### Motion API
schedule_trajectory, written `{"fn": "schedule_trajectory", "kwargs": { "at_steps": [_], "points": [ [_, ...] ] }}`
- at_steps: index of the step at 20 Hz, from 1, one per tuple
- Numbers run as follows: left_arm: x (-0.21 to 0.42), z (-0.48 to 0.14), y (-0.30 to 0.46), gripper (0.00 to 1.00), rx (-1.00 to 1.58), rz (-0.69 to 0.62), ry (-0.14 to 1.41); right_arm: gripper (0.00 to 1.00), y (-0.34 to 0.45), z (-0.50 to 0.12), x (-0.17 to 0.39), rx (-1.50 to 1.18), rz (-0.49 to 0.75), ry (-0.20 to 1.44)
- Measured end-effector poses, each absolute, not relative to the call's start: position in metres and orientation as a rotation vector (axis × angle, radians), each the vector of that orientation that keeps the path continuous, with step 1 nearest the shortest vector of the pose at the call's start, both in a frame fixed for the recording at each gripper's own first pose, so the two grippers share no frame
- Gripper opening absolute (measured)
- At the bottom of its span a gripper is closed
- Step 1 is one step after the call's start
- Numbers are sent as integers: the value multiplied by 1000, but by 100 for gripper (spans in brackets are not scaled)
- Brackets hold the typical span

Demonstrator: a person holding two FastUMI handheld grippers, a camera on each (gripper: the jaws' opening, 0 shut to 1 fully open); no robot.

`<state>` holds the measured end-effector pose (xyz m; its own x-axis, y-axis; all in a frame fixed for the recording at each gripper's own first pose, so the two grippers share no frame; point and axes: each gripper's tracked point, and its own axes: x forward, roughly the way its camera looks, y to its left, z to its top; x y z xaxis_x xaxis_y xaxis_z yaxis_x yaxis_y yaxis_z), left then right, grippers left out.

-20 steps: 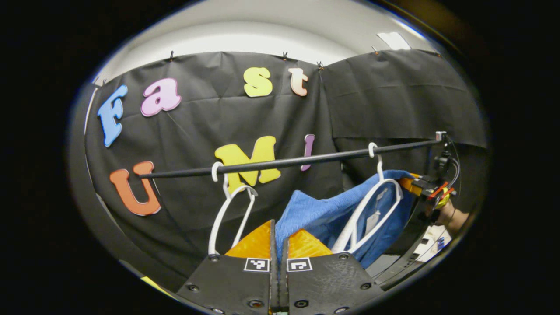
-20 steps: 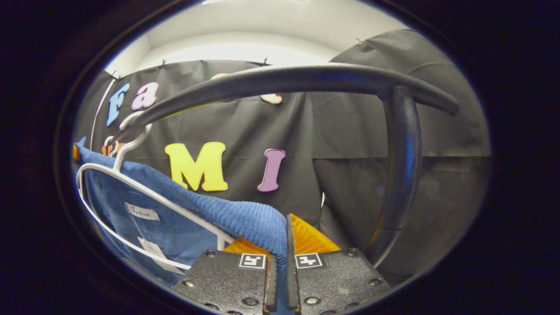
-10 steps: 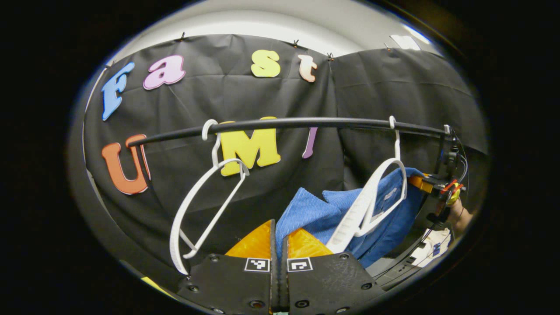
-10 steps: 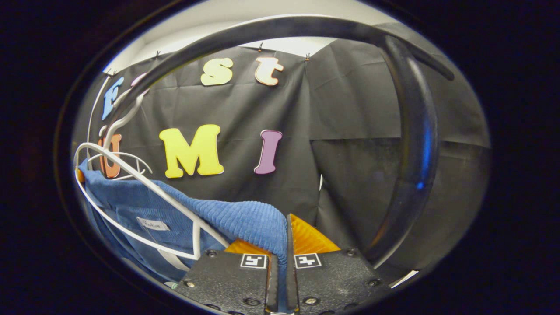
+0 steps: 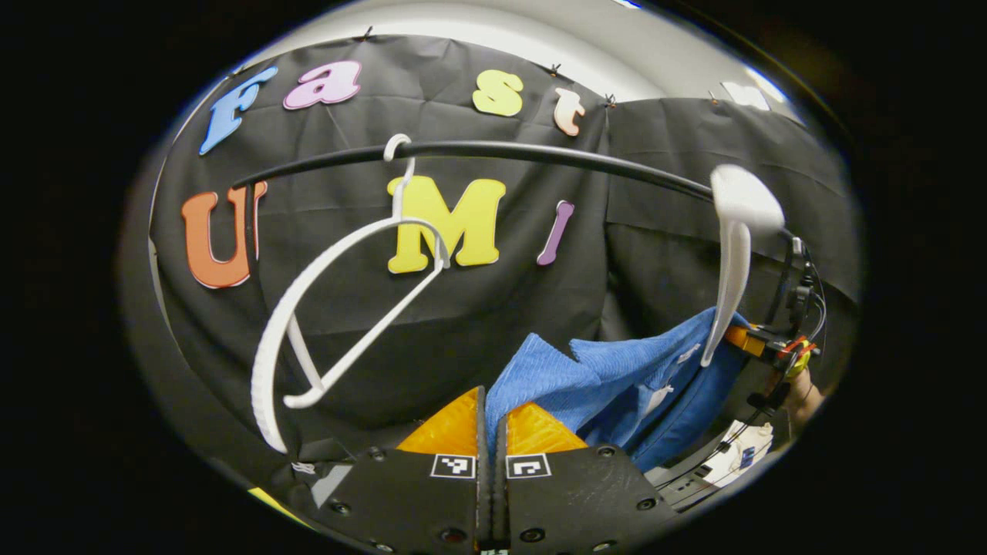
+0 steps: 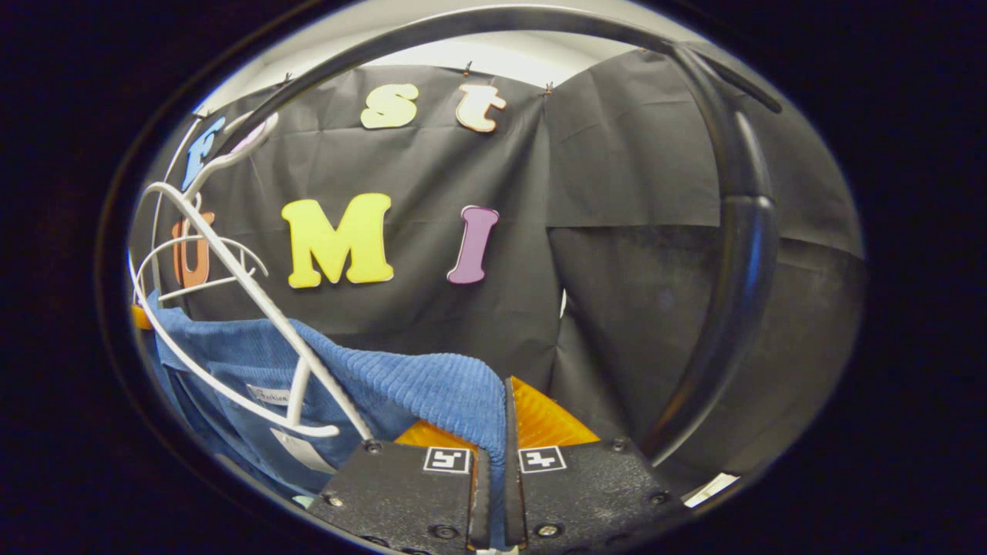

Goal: Grasp the clothes on the hanger with both hands and then place them into the laundry hamper below.

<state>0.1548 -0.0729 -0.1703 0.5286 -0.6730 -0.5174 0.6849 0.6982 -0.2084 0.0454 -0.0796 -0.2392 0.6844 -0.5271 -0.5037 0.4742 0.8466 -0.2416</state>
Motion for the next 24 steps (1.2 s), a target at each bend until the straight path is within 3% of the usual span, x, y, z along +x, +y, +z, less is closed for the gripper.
{"fn": "schedule_trajectory", "kwargs": {
  "at_steps": [2, 4, 18, 19, 24],
  "points": [
    [150, -182, -70, 4, 3, -798, 632, 10, -76, -250, 41, -97, -563, 618],
    [146, -191, -66, 0, -2, -785, 646, 10, -74, -257, 33, -97, -560, 634],
    [104, -243, -20, 0, 23, -672, 727, 10, -34, -317, -24, 45, -571, 784],
    [100, -246, -16, 4, 22, -662, 730, 10, -29, -321, -27, 49, -568, 791],
    [81, -262, 3, 1, 14, -623, 750, 10, 0, -339, -41, 100, -561, 822]
  ]
}}
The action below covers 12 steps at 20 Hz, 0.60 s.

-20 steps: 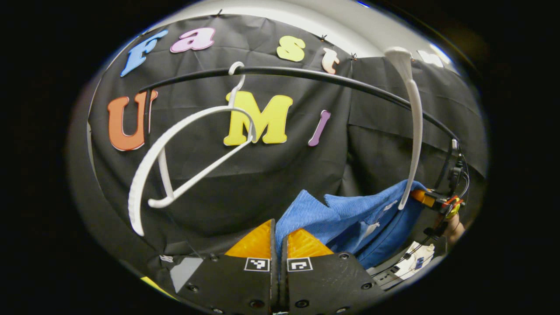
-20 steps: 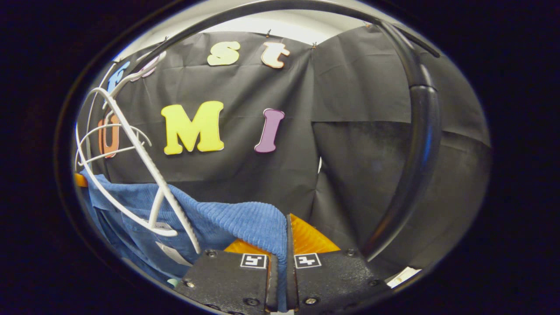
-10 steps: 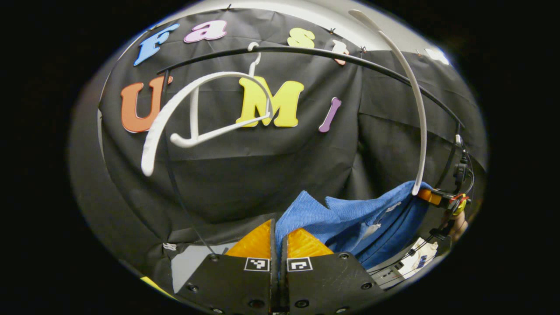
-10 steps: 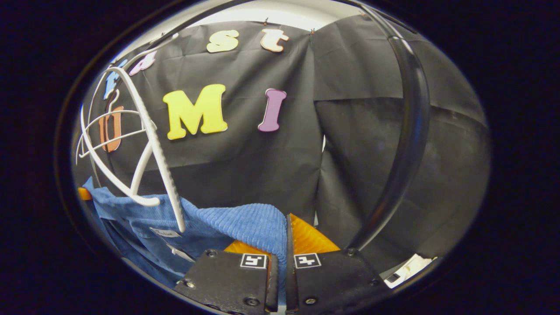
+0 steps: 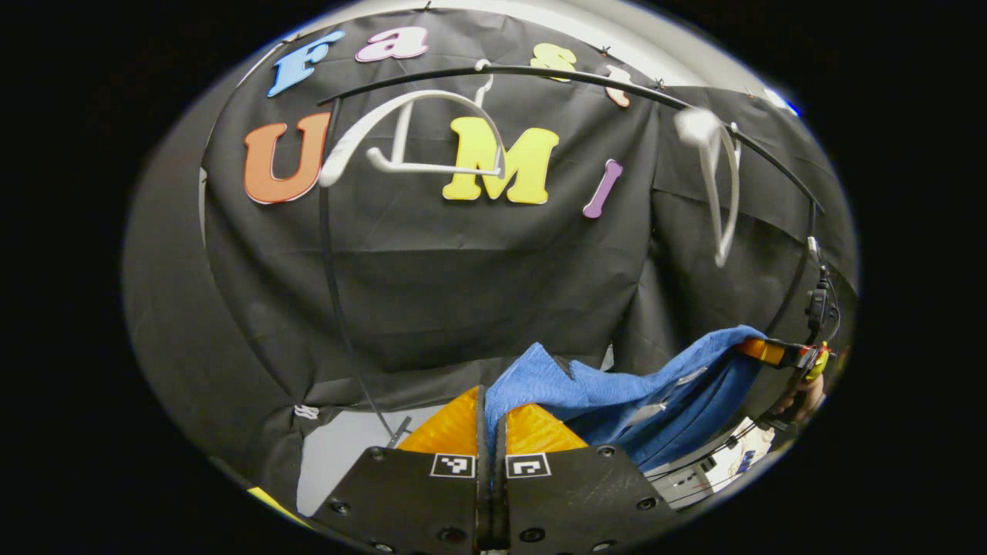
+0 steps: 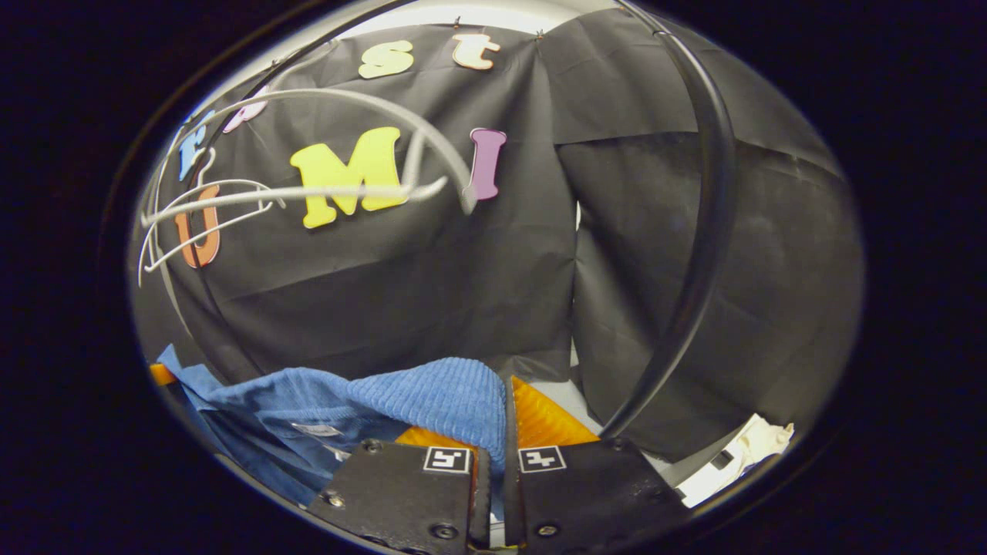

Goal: Grasp the clothes on the hanger with both hands and then place them into the laundry hamper below.

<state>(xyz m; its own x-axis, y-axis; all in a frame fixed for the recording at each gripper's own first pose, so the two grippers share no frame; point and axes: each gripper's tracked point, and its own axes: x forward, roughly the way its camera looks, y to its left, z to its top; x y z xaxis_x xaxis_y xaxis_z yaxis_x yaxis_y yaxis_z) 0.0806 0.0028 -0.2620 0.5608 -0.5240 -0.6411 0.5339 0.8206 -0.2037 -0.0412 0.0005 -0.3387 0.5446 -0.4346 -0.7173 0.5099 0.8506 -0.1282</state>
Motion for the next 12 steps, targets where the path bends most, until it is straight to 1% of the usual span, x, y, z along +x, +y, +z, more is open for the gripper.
{"fn": "schedule_trajectory", "kwargs": {
  "at_steps": [3, 7, 8, 12],
  "points": [
    [69, -269, 4, 1, -21, -620, 755, 10, 30, -354, -49, 163, -540, 846],
    [50, -286, 4, 0, -80, -626, 793, 10, 78, -384, -50, 220, -477, 896],
    [46, -290, 4, 0, -86, -631, 803, 10, 87, -399, -46, 237, -458, 902],
    [36, -302, 8, 1, -92, -646, 822, 10, 137, -413, -53, 294, -403, 928]
  ]
}}
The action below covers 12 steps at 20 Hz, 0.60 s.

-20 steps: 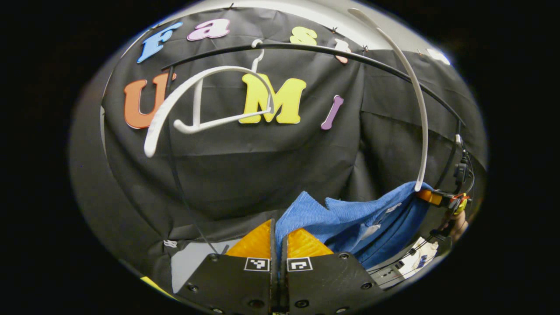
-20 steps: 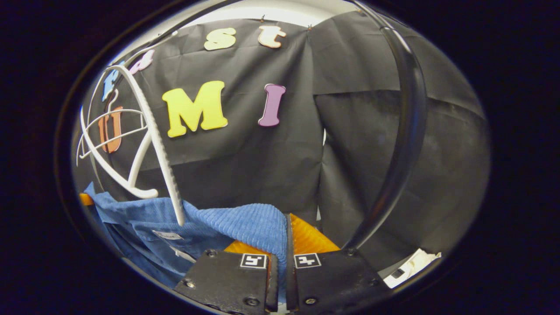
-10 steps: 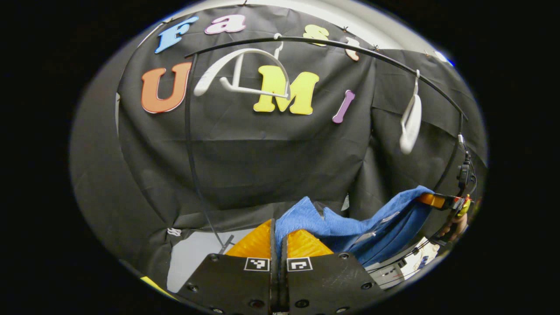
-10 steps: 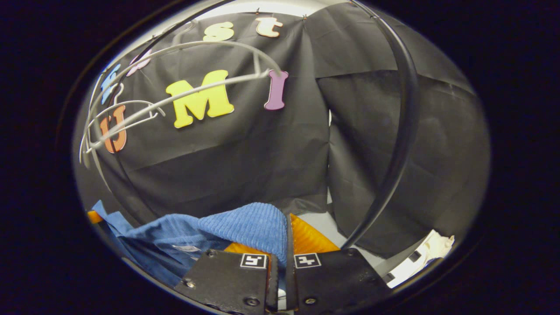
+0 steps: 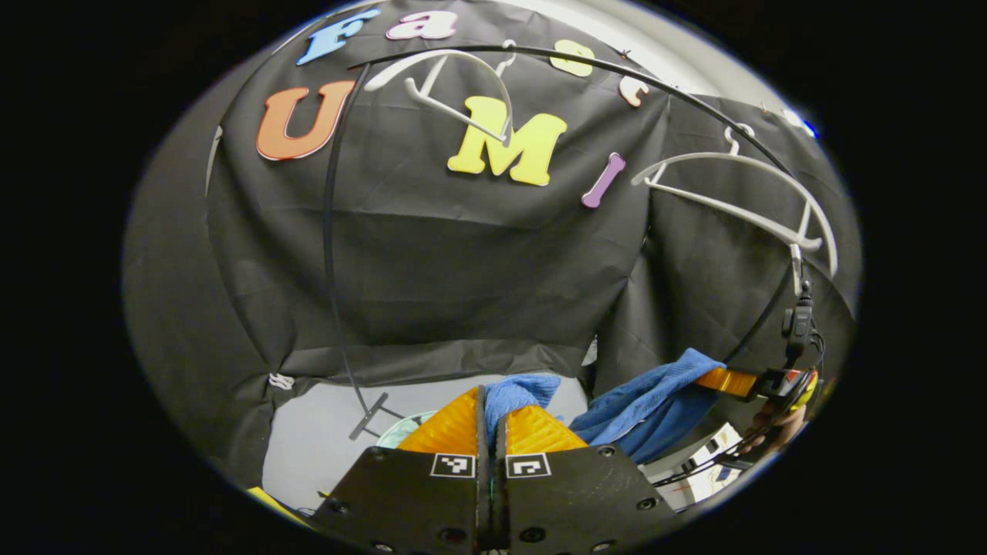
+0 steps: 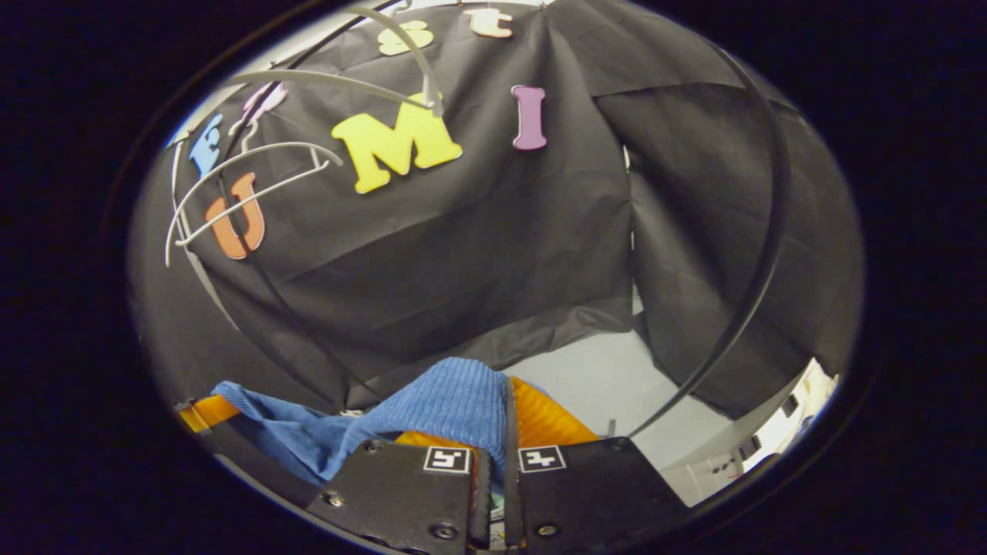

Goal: Grasp the clothes on the hanger with both hands and then place them into the laundry hamper below.

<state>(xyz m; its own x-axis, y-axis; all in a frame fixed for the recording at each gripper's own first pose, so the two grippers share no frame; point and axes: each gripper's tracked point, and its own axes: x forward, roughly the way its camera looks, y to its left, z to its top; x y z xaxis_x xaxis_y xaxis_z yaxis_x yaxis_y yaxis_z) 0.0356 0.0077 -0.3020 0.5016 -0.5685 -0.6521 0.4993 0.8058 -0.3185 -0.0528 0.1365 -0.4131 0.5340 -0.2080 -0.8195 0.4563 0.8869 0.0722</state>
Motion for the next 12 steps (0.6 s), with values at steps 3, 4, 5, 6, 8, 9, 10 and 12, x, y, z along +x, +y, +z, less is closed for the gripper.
{"fn": "schedule_trajectory", "kwargs": {
  "at_steps": [3, 4, 5, 6, 8, 9, 10, 12],
  "points": [
    [31, -308, 12, 1, -101, -647, 837, 10, 177, -424, -52, 318, -340, 942],
    [30, -312, 13, 1, -106, -649, 840, 10, 191, -428, -49, 330, -317, 943],
    [29, -313, 11, 1, -113, -656, 845, 10, 204, -431, -47, 351, -295, 945],
    [28, -315, 12, 1, -116, -658, 847, 10, 216, -435, -43, 372, -274, 949],
    [29, -316, 13, 1, -118, -663, 844, 10, 241, -441, -35, 418, -234, 958],
    [30, -316, 12, 1, -124, -669, 840, 10, 252, -446, -30, 439, -216, 967],
    [32, -315, 12, 1, -128, -671, 838, 10, 261, -450, -25, 462, -199, 976],
    [39, -315, 12, 1, -129, -675, 834, 10, 275, -459, -14, 492, -173, 991]
  ]
}}
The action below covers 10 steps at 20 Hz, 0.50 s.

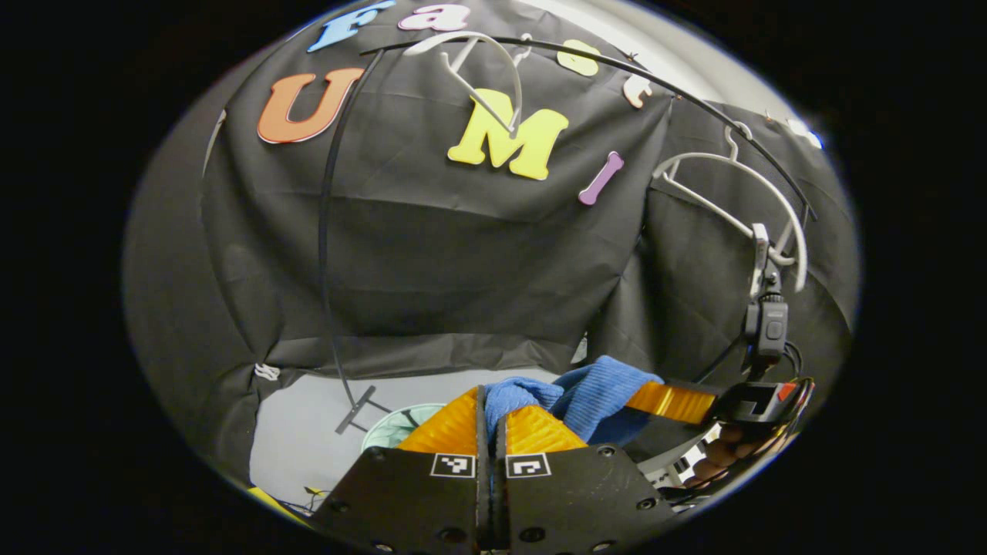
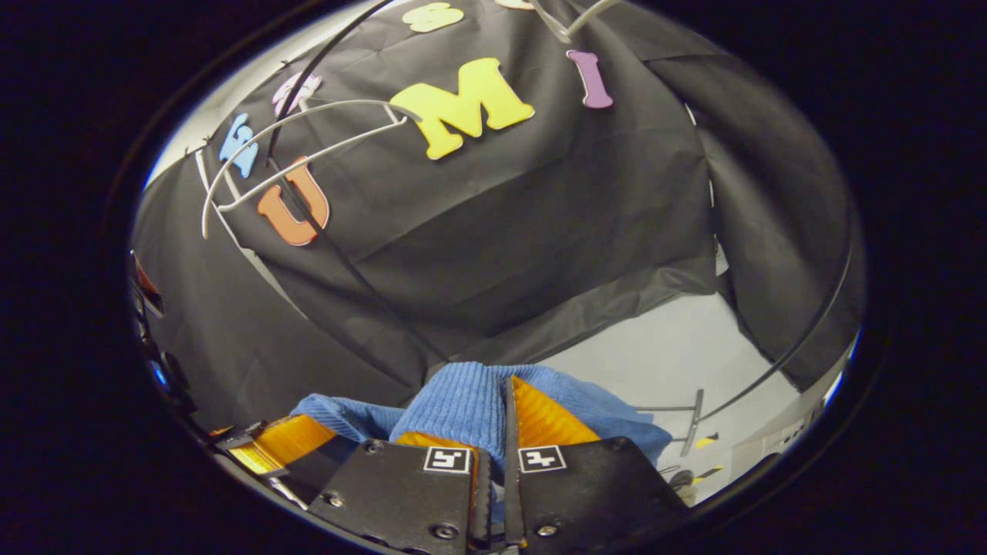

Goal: Grasp the clothes on the hanger with both hands and then place them into the laundry hamper below.

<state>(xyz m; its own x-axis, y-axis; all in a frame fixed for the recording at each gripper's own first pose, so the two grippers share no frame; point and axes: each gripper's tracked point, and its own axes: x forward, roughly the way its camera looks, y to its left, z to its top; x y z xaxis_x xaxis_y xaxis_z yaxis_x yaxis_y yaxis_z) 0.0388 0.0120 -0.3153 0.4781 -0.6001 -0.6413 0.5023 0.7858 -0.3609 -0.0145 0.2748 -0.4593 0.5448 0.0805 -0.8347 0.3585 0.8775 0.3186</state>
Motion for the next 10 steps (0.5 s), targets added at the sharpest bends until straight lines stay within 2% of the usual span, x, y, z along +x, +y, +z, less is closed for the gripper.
{"fn": "schedule_trajectory", "kwargs": {
  "at_steps": [10],
  "points": [
    [68, -309, 15, 0, -127, -666, 801, 10, 342, -441, 34, 636, 54, 987]
  ]
}}
